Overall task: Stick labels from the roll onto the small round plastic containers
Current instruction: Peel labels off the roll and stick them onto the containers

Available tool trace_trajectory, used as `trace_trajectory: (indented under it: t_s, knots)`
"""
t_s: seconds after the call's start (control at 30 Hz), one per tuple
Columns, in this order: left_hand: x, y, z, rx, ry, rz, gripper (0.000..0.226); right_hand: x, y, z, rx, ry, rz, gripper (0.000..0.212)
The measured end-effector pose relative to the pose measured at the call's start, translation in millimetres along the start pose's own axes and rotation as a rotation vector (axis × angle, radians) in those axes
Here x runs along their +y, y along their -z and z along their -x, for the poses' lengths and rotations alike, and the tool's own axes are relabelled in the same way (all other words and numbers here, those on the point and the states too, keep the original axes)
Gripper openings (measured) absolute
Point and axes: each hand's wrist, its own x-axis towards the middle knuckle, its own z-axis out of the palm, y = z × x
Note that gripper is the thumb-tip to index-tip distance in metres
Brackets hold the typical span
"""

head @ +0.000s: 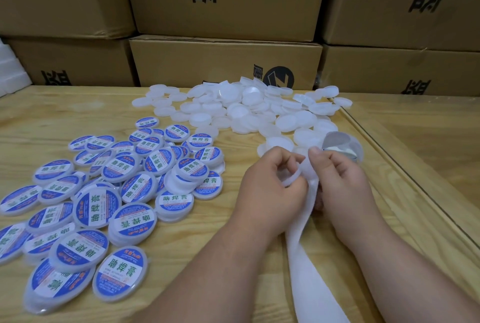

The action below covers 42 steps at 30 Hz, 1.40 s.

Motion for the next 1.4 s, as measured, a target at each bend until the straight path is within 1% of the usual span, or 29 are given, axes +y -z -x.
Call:
trace_trajectory:
  t_s: [0.1, 0.13, 0.17, 0.23, 0.3, 0.37, 0.43, 0.5, 0.63, 0.73, 0.77, 0.87, 0.93, 1.03, 1.1, 1.17, 1.27, 1.33, 1.4]
  knots:
    - [3.0, 0.7, 0.9, -0.016, -0.004, -0.004, 0.015, -0.5, -0.8, -1.2, 0.069, -0.032, 0.044, 0.03]
    - [3.4, 1.3, 0.9, -0.007, 0.006, 0.0, 0.014, 0.0, -0.6, -2.5, 0.096, -0.044, 0.05, 0.024]
    - [3.6, 2.0, 0.7, 0.001, 0.02, 0.015, 0.016, -0.7, -0.7, -3.1, 0.114, -0.063, 0.054, 0.017]
    - [4.7, 3.3, 0.0, 0.018, 0.053, 0.045, 0.027, -0.6, 0.4, -3.2, 0.126, -0.087, 0.07, 0.02]
    - [5.7, 4.4, -1.2, 0.042, 0.062, 0.052, 0.031, 0.1, 1.3, -2.4, 0.107, -0.087, 0.089, 0.023]
    - [5.2, 4.8, -2.1, 0.039, 0.055, 0.039, 0.03, 0.9, 1.4, -1.7, 0.083, -0.073, 0.123, 0.03]
    - [3.9, 4.6, -1.9, 0.021, 0.044, 0.024, 0.028, 0.2, 0.6, -0.8, 0.048, -0.052, 0.137, 0.027]
    - [3.0, 4.9, -1.6, 0.014, 0.04, 0.024, 0.027, -2.0, -0.6, 0.9, 0.002, -0.041, 0.115, 0.023]
    - [3.9, 5.3, -1.2, -0.009, 0.048, 0.037, 0.029, -3.9, -2.3, 2.6, -0.072, -0.033, 0.042, 0.04]
    - [4.3, 5.2, -1.3, 0.003, 0.068, 0.052, 0.026, -3.0, -1.8, 2.5, -0.107, -0.031, 0.03, 0.032]
    - [4.3, 5.1, -1.6, 0.007, 0.085, 0.055, 0.026, -2.4, -1.3, 2.2, -0.11, -0.036, 0.028, 0.033]
    - [3.9, 5.3, -2.8, 0.009, 0.157, 0.078, 0.028, -1.1, 0.2, 1.2, -0.117, -0.047, -0.044, 0.043]
    - [4.1, 5.3, -3.2, 0.016, 0.163, 0.099, 0.024, -1.0, 0.8, 0.8, -0.139, -0.048, -0.084, 0.046]
    - [3.9, 5.8, -3.9, 0.044, 0.147, 0.132, 0.021, -1.1, 0.3, 1.1, -0.129, -0.059, -0.106, 0.041]
    - [3.5, 6.3, -4.0, 0.049, 0.151, 0.161, 0.023, -2.7, 0.2, 2.3, -0.117, -0.049, -0.1, 0.029]
    - [3.8, 6.2, -3.7, 0.038, 0.151, 0.153, 0.025, -3.6, 0.3, 2.4, -0.068, -0.041, -0.085, 0.015]
    - [3.9, 6.0, -3.2, 0.025, 0.133, 0.116, 0.023, -0.4, 2.6, -1.0, 0.033, -0.056, -0.043, 0.022]
    - [3.0, 5.9, -3.5, 0.047, 0.104, 0.069, 0.017, 1.2, 2.9, -2.2, 0.042, -0.062, -0.004, 0.02]
    - [3.2, 5.7, -3.4, 0.066, 0.049, 0.013, 0.02, 3.1, 1.9, -2.1, 0.024, -0.05, 0.051, 0.021]
